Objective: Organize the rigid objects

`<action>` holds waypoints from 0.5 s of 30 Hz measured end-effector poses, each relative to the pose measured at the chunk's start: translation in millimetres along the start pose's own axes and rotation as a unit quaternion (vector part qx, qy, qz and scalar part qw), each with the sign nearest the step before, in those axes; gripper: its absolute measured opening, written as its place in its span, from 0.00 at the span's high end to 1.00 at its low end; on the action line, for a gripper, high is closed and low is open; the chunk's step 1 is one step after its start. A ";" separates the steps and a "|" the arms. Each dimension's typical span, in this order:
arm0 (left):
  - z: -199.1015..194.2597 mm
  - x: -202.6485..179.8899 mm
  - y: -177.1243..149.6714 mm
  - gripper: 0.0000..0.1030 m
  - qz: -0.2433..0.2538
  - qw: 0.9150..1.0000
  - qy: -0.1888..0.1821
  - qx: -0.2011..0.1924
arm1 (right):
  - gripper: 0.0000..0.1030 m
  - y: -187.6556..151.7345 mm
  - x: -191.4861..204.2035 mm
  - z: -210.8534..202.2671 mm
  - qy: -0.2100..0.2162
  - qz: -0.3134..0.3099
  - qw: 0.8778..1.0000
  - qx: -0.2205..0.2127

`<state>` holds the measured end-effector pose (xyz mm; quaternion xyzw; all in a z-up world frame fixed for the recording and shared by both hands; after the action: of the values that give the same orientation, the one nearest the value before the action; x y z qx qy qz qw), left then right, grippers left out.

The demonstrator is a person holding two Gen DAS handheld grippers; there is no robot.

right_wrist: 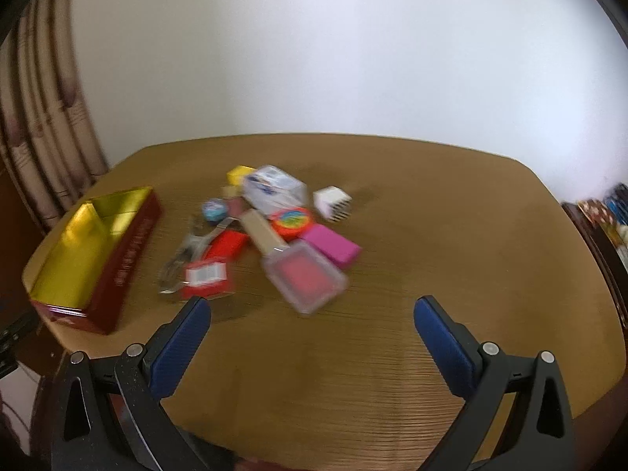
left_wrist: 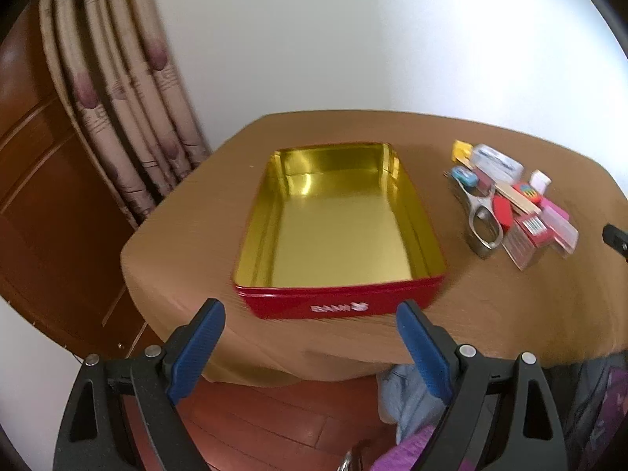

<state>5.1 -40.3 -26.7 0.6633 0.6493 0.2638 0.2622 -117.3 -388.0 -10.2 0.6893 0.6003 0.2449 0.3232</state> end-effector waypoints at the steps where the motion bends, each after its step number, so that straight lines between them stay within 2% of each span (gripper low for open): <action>1: 0.5 -6.0 -2.0 0.11 0.006 1.000 -0.004 0.006 | 0.00 -2.7 -8.6 3.0 -0.003 0.003 1.000 0.005; 5: 1.6 -30.1 -9.3 0.11 0.033 0.999 -0.015 0.021 | 0.00 -16.0 -38.1 10.7 -0.025 0.017 0.999 0.020; 7: 3.4 -42.3 -13.5 0.11 0.038 0.998 -0.035 0.042 | 0.00 -20.2 -53.8 19.0 -0.027 0.028 0.999 0.032; 9: 7.1 -56.2 -16.1 0.11 0.035 0.995 -0.064 0.073 | 0.00 -24.0 -67.5 26.1 -0.026 0.039 0.998 0.041; 15: 18.8 -99.3 -15.3 0.11 0.042 0.983 -0.119 0.137 | 0.00 -32.7 -84.4 34.7 -0.026 0.040 0.997 0.053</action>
<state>5.3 -139.4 -51.8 0.7460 0.6154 0.1023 0.2328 -127.5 -474.1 -53.5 0.7352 0.5754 0.2077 0.2921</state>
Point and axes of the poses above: each gripper's, at about its wrist camera, not at the fingertips, and z roughly the way its jaws point, x to its left, y to its top, the point moved 1 cm from there along z, roughly the way its jaws point, and after that the axes turned 14 degrees about -z, right-handed, at the moved point
